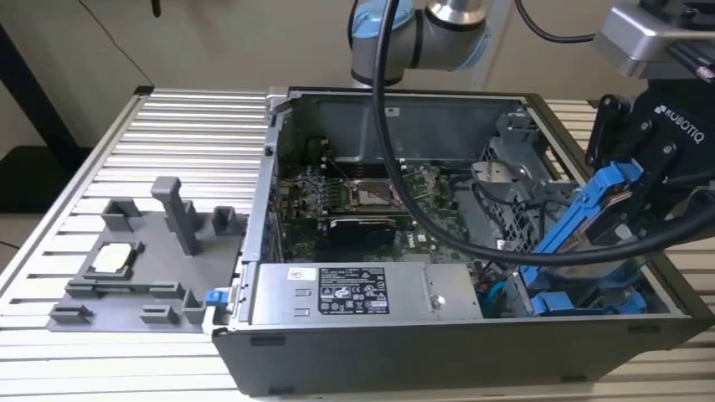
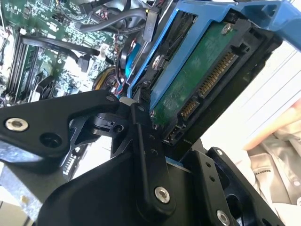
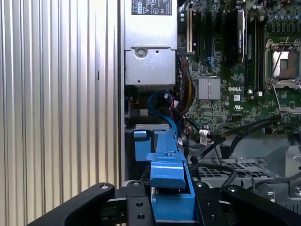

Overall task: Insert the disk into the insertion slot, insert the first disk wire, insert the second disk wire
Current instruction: 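Insert the disk into the insertion slot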

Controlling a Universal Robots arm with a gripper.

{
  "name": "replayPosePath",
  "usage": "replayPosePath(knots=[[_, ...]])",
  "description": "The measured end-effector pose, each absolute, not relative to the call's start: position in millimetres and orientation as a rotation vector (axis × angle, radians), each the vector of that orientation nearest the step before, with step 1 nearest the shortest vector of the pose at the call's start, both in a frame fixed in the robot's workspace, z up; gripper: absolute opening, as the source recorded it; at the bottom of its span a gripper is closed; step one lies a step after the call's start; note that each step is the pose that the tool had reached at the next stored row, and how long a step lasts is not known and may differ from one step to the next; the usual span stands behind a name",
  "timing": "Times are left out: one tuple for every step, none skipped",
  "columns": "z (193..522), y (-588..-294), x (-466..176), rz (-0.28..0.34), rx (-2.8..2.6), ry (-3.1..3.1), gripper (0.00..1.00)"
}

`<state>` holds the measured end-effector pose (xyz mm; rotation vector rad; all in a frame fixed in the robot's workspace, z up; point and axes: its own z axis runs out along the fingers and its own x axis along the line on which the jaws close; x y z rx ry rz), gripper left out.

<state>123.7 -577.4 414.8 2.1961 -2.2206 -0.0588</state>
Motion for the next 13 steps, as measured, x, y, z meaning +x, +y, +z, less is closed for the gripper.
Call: replayPosePath(knots=[[414.1, -577.4, 124.0, -0.059, 2.196, -2.221, 0.33], [413.4, -577.4, 124.3, -0.059, 2.196, -2.221, 0.33], [412.6, -577.4, 124.6, -0.059, 2.196, -2.221, 0.33], [411.6, -577.4, 124.7, -0.059, 2.196, -2.221, 0.33], [410.6, -577.4, 124.8, -0.059, 2.196, -2.221, 0.33], [409.5, -577.4, 124.9, -0.059, 2.196, -2.221, 0.33], [408.1, -577.4, 125.0, -0.059, 2.196, -2.221, 0.33], [406.5, -577.4, 125.0, -0.059, 2.196, -2.221, 0.33], [404.7, -577.4, 125.0, -0.059, 2.196, -2.221, 0.33], [402.9, -577.4, 125.0, -0.059, 2.196, -2.221, 0.33], [401.0, -577.4, 125.0, -0.059, 2.196, -2.221, 0.33], [399.3, -577.4, 125.0, -0.059, 2.196, -2.221, 0.33], [397.4, -577.4, 125.0, -0.059, 2.196, -2.221, 0.33]])
